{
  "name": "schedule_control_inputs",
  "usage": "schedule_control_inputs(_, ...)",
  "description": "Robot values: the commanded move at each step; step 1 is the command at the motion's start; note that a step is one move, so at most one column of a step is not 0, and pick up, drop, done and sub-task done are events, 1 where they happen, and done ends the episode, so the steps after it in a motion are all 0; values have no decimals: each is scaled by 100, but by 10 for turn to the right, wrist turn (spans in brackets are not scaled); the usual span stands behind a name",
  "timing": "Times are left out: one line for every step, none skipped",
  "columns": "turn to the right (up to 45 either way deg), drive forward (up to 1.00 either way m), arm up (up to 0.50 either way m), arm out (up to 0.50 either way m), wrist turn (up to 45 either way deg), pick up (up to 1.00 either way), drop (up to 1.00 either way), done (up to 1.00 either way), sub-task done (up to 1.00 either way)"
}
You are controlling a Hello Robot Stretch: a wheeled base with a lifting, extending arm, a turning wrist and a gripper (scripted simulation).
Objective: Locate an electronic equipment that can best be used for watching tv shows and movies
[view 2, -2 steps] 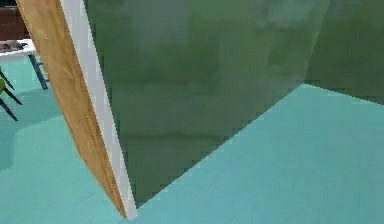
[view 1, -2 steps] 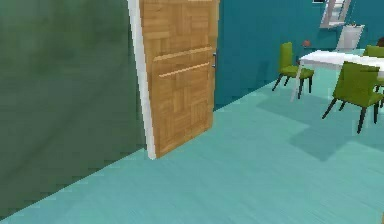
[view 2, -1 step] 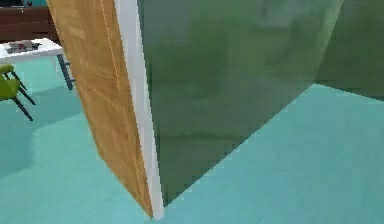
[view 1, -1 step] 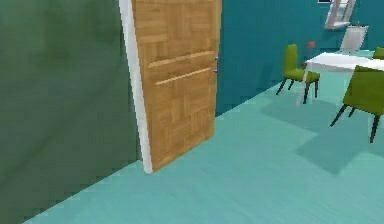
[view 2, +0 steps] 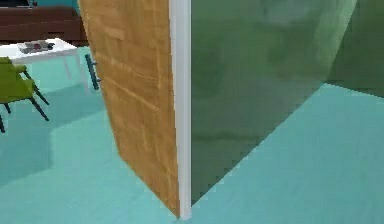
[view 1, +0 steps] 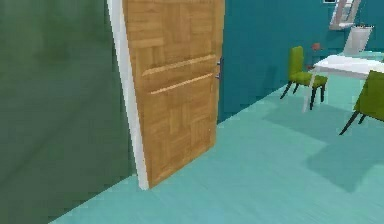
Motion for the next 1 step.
schedule_control_inputs(450,0,0,0,0,0,0,0,0)
